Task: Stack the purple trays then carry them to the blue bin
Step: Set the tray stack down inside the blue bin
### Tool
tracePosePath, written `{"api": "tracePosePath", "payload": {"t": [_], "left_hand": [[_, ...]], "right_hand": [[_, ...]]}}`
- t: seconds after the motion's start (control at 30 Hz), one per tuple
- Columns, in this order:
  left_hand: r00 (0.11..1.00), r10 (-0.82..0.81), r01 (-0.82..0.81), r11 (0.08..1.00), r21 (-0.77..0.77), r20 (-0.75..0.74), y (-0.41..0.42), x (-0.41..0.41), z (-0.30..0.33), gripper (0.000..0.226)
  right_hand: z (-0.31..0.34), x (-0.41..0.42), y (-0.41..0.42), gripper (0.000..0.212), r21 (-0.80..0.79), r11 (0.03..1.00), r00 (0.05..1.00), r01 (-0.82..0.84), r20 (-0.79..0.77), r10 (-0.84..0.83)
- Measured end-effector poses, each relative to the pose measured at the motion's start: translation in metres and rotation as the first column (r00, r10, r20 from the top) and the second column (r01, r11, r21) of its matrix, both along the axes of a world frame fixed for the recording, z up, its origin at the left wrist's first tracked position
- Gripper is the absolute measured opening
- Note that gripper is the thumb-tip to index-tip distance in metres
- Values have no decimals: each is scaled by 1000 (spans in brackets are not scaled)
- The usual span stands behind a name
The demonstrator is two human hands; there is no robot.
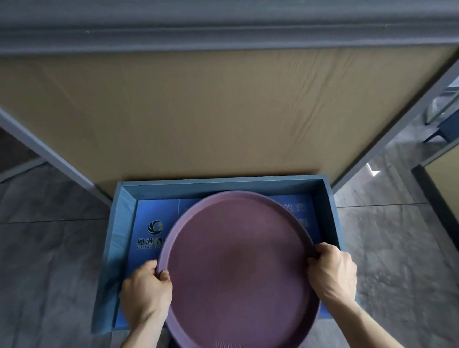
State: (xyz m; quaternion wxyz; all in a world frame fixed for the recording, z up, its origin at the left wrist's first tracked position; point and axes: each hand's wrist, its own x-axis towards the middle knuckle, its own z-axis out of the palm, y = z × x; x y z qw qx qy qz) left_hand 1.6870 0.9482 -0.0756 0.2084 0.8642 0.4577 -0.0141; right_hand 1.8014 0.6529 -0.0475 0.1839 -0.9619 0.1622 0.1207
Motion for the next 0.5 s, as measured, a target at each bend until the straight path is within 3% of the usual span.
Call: {"api": "tracePosePath", "payload": {"t": [0.3,0.5], "left_hand": [[1000,4,-4,1000,13,-13,-2,2,4,20],[999,46,-46,998,-31,1,-1,6,11,4]], "right_hand": [[-2,3,-1,9,1,1000,1000,-22,3,22],[-4,5,-1,9,-1,1000,1000,0,-6,0]]}}
